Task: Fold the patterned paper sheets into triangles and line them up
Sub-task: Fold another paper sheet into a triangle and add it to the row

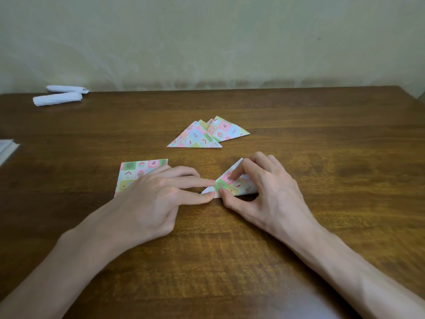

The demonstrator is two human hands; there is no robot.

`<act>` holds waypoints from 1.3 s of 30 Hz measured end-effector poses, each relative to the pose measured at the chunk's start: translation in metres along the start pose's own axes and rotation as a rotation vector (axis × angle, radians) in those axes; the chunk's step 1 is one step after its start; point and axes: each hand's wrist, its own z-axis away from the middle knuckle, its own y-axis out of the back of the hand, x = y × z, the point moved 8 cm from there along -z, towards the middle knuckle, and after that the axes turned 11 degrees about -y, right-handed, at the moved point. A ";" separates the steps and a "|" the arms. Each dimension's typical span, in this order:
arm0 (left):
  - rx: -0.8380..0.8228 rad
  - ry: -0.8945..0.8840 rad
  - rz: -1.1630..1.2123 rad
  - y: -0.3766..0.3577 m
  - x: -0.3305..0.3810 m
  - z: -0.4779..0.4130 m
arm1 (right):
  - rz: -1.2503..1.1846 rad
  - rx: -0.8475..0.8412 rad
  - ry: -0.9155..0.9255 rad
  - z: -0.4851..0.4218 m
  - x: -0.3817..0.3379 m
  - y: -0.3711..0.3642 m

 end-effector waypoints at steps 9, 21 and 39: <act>-0.018 0.011 -0.021 -0.003 -0.001 0.002 | -0.010 0.003 -0.005 0.000 0.002 0.000; -0.033 0.003 0.017 -0.003 0.004 -0.002 | 0.001 -0.067 -0.048 0.000 0.001 -0.002; -0.098 0.035 -0.039 -0.008 0.008 -0.002 | -0.234 -0.172 -0.062 -0.007 0.020 -0.002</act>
